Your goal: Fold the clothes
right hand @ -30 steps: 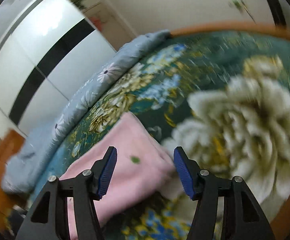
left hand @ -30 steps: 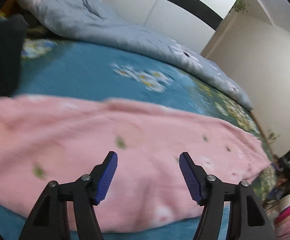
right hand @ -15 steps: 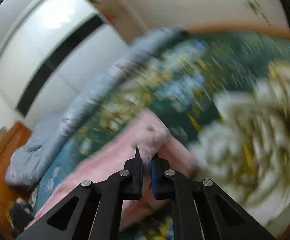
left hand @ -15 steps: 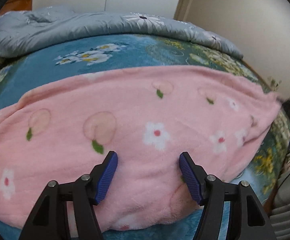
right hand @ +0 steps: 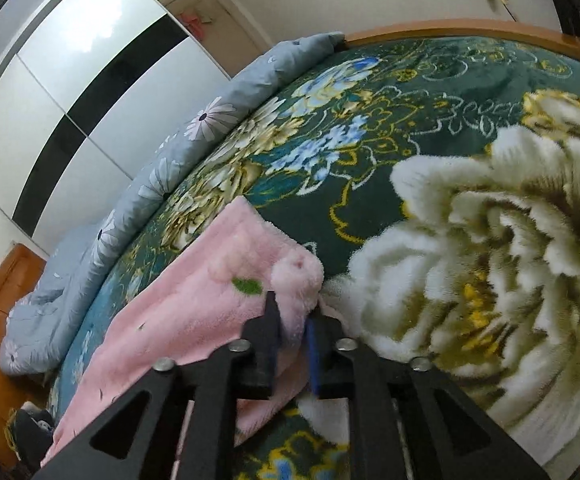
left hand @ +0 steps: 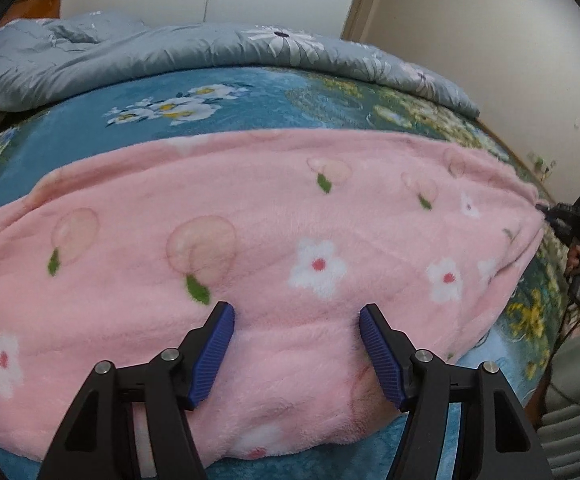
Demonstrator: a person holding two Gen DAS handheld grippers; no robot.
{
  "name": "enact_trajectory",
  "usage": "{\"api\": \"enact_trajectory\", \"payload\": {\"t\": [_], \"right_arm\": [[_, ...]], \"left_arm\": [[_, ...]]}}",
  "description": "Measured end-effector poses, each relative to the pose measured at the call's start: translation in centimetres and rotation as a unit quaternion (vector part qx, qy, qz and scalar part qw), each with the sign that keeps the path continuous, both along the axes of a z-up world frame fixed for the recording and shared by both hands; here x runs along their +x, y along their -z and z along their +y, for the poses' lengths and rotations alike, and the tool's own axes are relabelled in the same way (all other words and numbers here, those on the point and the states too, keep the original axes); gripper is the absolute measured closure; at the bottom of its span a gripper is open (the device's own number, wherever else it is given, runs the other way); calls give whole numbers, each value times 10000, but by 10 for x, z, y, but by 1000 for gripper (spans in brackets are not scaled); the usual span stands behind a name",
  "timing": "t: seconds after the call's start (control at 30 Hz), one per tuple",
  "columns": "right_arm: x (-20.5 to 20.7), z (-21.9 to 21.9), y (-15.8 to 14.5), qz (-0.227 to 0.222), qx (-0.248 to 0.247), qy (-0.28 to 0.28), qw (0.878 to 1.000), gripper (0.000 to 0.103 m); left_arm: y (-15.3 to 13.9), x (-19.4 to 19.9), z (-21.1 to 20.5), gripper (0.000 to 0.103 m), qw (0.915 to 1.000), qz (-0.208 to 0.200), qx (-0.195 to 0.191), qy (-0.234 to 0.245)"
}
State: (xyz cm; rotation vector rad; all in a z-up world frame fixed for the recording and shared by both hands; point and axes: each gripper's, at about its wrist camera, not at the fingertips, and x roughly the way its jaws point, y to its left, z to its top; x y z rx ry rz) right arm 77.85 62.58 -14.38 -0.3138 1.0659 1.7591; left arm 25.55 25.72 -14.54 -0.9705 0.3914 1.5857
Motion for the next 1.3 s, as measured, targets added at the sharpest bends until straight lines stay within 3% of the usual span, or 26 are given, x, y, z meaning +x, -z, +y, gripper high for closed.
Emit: {"api": "enact_trajectory", "payload": {"t": [0.03,0.07,0.23,0.4,0.47,0.53,0.57,0.63,0.73,0.83,0.93,1.03,1.2,1.3], "right_arm": [[1,-2,-1,-48,-6,27,10000,60],[3,-4,0,-61,-40,66,10000,57],[14,-11,11,505,-201,218,9983,56],[16,-13,17,1393,-367,320,9891,56],[12,-13,17,1448,-421,387,9878,59],[8,-13,15,1449,-476,435,9873,85],[5,-14,12,1428,-484,491,9874,85],[0,-17,2,1364,-380,582,9882,88],[-21,-27,-37,1019,71,459,9937,89],[-61,-43,-89,429,685,-63,9967,89],[-121,-71,-141,-111,1354,-826,9873,89],[-186,-105,-171,-541,1786,-1544,9702,89],[-300,-160,-171,-1146,2029,-2593,9373,89],[-368,-200,-141,-1537,1978,-3175,9146,89]], "left_arm": [[-3,-3,-4,34,9999,-53,102,-62],[-8,-10,-10,34,9994,-133,264,-187],[-17,-60,-54,34,9894,-541,662,-1172],[-13,-112,-109,34,9704,-741,771,-2165],[-11,-133,-131,34,9599,-819,813,-2556],[-9,-154,-152,34,9477,-895,853,-2943],[-8,-164,-163,34,9410,-933,873,-3134],[-1,-168,-166,34,9403,-991,821,-3151],[9,-168,-165,34,9437,-985,753,-3066],[9,-163,-165,34,9482,-778,825,-2968],[11,-166,-168,34,9470,-868,978,-2935],[13,-167,-171,34,9448,-1015,1147,-2897],[15,-167,-182,34,9433,-1184,1398,-2767],[17,-166,-185,34,9439,-1229,1472,-2689]]}}
